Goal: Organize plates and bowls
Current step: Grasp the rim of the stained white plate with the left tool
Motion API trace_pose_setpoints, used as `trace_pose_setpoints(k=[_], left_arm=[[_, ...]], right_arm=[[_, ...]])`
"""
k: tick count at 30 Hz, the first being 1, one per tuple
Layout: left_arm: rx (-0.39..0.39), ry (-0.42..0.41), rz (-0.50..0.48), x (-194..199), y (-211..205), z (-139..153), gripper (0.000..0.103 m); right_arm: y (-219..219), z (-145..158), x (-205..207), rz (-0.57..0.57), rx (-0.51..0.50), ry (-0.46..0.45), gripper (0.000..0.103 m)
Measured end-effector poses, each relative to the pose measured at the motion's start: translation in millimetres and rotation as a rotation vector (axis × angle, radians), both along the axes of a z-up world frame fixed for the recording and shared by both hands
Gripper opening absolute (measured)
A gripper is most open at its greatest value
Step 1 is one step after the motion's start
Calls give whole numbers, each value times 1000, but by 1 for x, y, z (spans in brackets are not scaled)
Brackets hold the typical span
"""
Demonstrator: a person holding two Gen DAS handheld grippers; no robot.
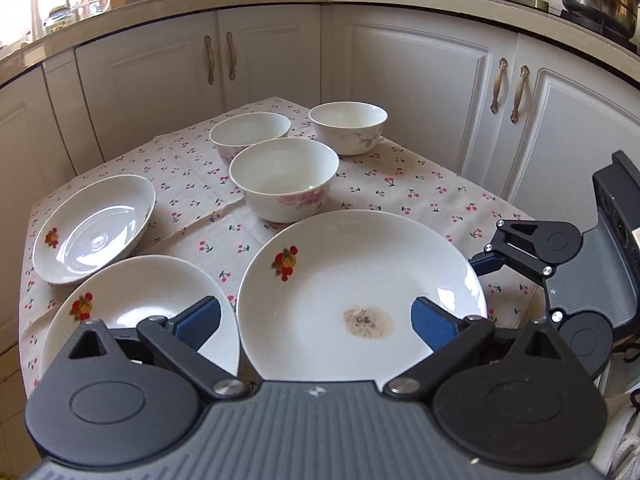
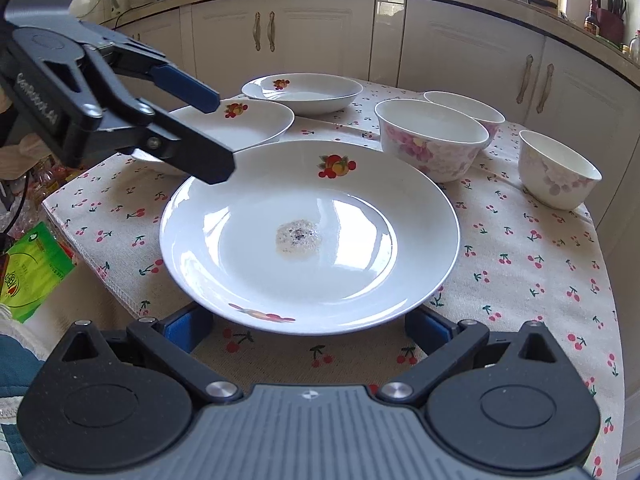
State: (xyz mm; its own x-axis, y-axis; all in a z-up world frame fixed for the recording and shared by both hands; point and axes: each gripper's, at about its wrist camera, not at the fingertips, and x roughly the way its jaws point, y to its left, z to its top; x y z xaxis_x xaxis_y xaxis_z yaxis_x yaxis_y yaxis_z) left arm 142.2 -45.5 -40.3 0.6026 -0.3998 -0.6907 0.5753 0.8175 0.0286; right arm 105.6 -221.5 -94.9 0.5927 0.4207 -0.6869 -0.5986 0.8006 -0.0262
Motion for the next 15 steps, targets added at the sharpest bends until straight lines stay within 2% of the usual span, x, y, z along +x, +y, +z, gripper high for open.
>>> trace_pose_setpoints(k=[7, 15], left_arm=[[50, 56, -72, 44, -24, -13, 101], [96, 177, -147, 80, -40, -33, 101]], right_arm=[[0, -2, -1, -5, 7, -13, 103], [-1, -2, -4, 0, 13, -23, 103]])
